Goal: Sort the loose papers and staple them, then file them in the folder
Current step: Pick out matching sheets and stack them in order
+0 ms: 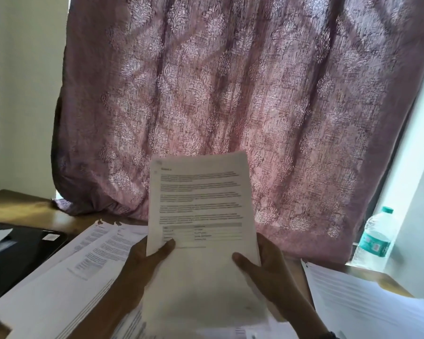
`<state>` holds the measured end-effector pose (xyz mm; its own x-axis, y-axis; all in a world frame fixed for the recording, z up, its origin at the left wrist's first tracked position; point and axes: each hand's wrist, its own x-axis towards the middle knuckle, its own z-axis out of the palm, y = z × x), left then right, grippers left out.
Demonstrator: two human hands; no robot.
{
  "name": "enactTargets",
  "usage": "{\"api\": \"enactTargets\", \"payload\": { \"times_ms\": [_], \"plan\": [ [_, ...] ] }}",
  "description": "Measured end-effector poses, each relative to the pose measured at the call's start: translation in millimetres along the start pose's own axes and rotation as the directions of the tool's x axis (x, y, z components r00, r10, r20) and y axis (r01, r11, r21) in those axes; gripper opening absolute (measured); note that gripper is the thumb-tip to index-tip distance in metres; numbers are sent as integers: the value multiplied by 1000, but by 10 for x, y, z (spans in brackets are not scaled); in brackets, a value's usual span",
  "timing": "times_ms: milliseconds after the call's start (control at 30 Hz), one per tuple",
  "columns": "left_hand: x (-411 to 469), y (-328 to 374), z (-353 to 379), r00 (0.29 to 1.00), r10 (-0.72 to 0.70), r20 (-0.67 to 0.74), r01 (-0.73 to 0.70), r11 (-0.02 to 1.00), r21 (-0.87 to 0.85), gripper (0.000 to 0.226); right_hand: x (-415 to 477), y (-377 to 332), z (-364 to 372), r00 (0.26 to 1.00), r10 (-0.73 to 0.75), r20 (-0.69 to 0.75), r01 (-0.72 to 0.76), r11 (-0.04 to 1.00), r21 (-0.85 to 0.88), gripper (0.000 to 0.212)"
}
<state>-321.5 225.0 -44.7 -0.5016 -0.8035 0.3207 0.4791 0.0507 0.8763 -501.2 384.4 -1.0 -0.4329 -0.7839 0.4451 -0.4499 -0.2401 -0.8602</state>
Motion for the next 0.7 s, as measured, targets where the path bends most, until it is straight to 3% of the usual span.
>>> {"api": "enactTargets", "payload": {
  "times_ms": [67, 233, 400, 533, 600, 700],
  "plan": [
    [-35, 23, 42, 993, 88, -78, -79, 991, 112, 17, -10, 35, 27, 996, -60, -69, 51, 991, -126, 36],
    [-93, 124, 135, 970, 218, -110, -182, 946, 268, 22, -44, 100, 95, 970, -165, -177, 117, 961, -252, 27],
    [-87, 67, 73, 994, 98, -45, -86, 972, 217, 24, -67, 311, 78, 973, -79, -216, 27, 972, -233, 39],
    [-97, 67, 85, 999, 44, -4, -42, 976, 214, 21, -45, 346, 40, 980, -101, -169, 51, 958, -282, 40],
    [-101, 118, 83, 1000, 5, 22, -8, 987, 163, 21, -45, 268, 14, 988, -36, -151, 14, 989, -145, 36],
    [-90, 225, 55, 995, -77, 58, 76, 997, 33, 31, -85, 75, -48, 995, 83, -62, -70, 979, 193, 31]
  ]
}}
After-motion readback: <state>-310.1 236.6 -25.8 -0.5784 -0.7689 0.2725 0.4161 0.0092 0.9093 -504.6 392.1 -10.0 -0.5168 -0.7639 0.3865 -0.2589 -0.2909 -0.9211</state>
